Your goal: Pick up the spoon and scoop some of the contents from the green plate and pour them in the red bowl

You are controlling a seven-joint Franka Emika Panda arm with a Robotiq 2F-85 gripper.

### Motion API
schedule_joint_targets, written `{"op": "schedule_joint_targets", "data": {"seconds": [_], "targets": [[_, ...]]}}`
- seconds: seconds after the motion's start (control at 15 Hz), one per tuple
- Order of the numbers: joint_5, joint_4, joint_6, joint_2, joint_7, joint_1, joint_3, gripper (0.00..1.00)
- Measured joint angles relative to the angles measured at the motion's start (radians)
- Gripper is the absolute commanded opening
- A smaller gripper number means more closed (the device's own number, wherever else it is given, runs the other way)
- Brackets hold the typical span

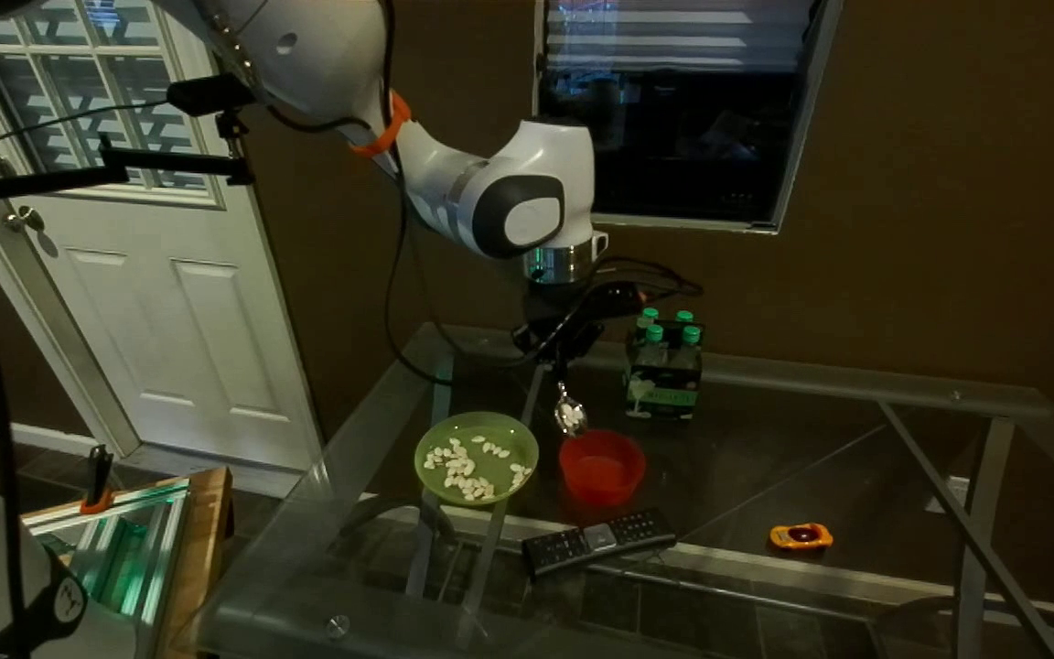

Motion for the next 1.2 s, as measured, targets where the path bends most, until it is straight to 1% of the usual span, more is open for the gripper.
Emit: {"op": "schedule_joint_targets", "data": {"seconds": [0.27,0.53,1.0,1.2], "targets": [[0.148,-0.003,0.067,0.032,-0.079,-0.023,0.017,0.02],[0.251,-0.005,0.116,0.078,-0.134,-0.058,0.036,0.02],[0.364,-0.006,0.154,0.098,-0.223,-0.147,0.057,0.02],[0.48,-0.016,0.206,0.099,-0.317,-0.204,0.104,0.02]]}}
